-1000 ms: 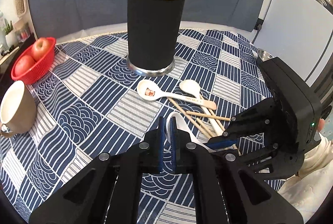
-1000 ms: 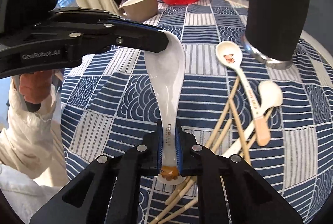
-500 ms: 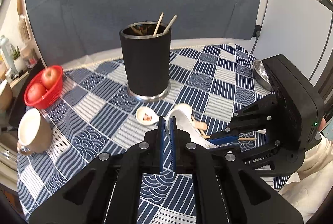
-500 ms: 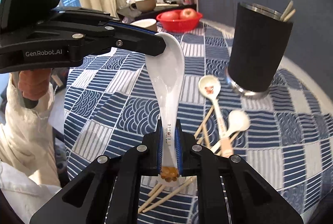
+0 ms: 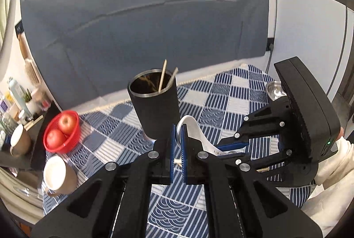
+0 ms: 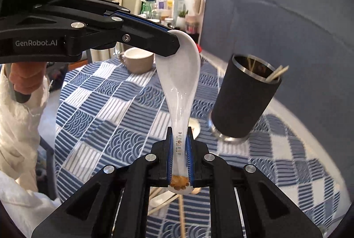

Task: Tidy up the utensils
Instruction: 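Lift the white spoon with the left gripper and drop it into the holder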

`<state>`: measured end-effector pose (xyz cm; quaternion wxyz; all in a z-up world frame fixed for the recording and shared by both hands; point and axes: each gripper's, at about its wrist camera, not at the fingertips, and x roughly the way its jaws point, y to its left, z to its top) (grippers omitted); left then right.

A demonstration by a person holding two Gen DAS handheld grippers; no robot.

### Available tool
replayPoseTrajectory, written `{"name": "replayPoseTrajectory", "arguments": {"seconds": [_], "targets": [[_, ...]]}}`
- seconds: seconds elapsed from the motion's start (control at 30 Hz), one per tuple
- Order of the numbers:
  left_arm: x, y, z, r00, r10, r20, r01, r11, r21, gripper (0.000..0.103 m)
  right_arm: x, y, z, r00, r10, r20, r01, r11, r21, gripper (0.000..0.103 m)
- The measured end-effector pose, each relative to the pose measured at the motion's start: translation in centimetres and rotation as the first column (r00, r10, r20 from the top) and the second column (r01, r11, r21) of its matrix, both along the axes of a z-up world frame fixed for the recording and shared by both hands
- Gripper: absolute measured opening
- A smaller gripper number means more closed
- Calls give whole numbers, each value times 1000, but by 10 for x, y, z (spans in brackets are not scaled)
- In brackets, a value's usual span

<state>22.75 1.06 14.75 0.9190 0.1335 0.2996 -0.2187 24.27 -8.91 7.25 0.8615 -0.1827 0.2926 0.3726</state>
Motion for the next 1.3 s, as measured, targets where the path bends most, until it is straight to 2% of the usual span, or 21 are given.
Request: {"name": "replayPoseTrajectory", "arguments": {"seconds": [0.13, 0.5, 0.7, 0.97, 1.17, 1.3], "targets": [[3, -1, 15, 999, 4, 47, -4, 1000, 0, 6, 8, 1, 15, 999, 1, 51, -1, 1000, -5, 10], [19, -5, 38, 991, -4, 134, -2, 999, 46, 6, 38, 8, 37, 995, -3, 98, 1, 1000, 16, 10], [38, -3, 51, 981, -22, 195, 9, 997, 71, 6, 60, 14, 50, 988, -42, 149, 41, 999, 5, 10], [63, 4, 69, 965, -34, 261, 18, 998, 66, 6, 89, 23, 69, 970, -59, 237, 65, 998, -15, 11], [88, 6, 73, 963, -18, 268, 1, 998, 65, 6, 116, 28, 71, 962, -69, 263, 72, 997, -4, 11], [105, 7, 69, 971, -22, 239, 9, 999, 52, 8, 132, 33, 63, 965, -86, 248, 84, 996, 16, 12]]}}
